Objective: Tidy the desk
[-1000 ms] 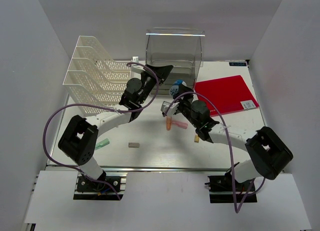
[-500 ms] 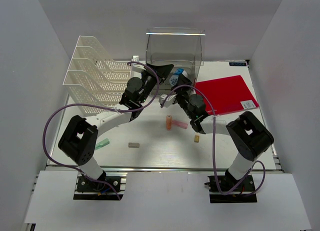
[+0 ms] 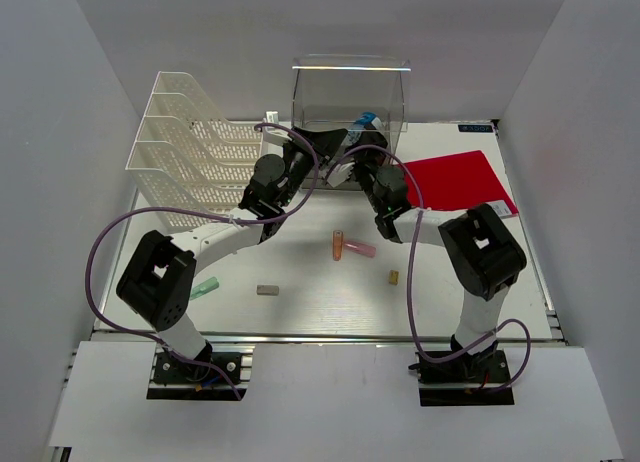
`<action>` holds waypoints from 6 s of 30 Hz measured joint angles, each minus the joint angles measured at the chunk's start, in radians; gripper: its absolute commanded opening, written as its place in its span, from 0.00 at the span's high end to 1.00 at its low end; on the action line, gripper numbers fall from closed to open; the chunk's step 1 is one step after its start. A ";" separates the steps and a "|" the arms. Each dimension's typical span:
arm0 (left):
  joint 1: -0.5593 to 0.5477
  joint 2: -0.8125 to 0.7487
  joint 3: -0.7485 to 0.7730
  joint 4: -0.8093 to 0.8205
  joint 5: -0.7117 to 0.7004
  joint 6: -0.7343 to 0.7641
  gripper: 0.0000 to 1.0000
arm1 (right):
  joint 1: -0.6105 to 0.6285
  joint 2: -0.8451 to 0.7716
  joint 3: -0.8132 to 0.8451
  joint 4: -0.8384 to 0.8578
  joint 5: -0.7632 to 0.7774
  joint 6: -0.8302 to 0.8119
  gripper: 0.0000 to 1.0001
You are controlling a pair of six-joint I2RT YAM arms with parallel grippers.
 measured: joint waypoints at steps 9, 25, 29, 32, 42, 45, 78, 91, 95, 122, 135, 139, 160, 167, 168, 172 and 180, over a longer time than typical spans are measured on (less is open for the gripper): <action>0.000 0.000 0.000 0.000 0.000 0.000 1.00 | -0.040 0.056 0.048 -0.079 0.016 0.011 0.52; 0.000 0.000 0.001 -0.010 -0.006 -0.007 1.00 | -0.050 0.000 0.085 -0.230 0.001 0.107 0.11; 0.000 0.000 0.010 -0.017 -0.007 -0.008 1.00 | -0.048 -0.055 0.047 -0.236 -0.018 0.122 0.12; 0.000 0.000 0.015 -0.017 -0.007 -0.009 1.00 | -0.043 -0.089 0.012 -0.234 -0.032 0.129 0.17; 0.000 0.000 0.020 -0.031 -0.008 -0.022 1.00 | -0.015 -0.391 -0.332 -0.273 -0.224 0.154 0.58; -0.004 0.000 0.020 -0.034 -0.010 -0.023 1.00 | 0.000 -0.481 -0.443 -0.313 -0.282 0.179 0.94; -0.006 0.088 -0.333 0.082 -0.042 -0.043 0.31 | -0.420 -0.748 -0.363 -1.019 -0.597 1.464 0.48; -0.006 0.431 -0.211 0.280 -0.096 -0.047 0.47 | -0.492 -0.702 -0.325 -1.027 -0.942 1.508 1.00; -0.005 0.513 -0.154 0.380 -0.126 -0.053 0.50 | -0.504 -0.742 -0.329 -1.008 -0.959 1.513 1.00; 0.002 0.635 0.026 0.455 -0.220 -0.109 0.56 | -0.509 -0.879 -0.416 -0.941 -0.905 1.453 1.00; 0.001 0.666 0.037 0.445 -0.232 -0.155 0.65 | -0.509 -0.879 -0.417 -0.940 -0.887 1.443 1.00; 0.001 0.675 0.042 0.457 -0.235 -0.158 0.64 | -0.510 -0.879 -0.417 -0.940 -0.883 1.440 1.00; 0.001 0.682 0.038 0.495 -0.239 -0.197 1.00 | -0.509 -0.879 -0.417 -0.940 -0.869 1.432 1.00; -0.003 0.669 -0.040 0.573 -0.212 -0.209 1.00 | -0.510 -0.879 -0.417 -0.940 -0.858 1.422 1.00; -0.004 0.664 -0.055 0.581 -0.207 -0.209 1.00 | -0.510 -0.879 -0.417 -0.940 -0.858 1.421 1.00; -0.008 0.631 -0.119 0.602 -0.188 -0.212 1.00 | -0.510 -0.881 -0.417 -0.940 -0.855 1.415 1.00; -0.013 0.571 -0.222 0.622 -0.161 -0.221 1.00 | -0.517 -0.885 -0.423 -0.941 -0.851 1.408 0.98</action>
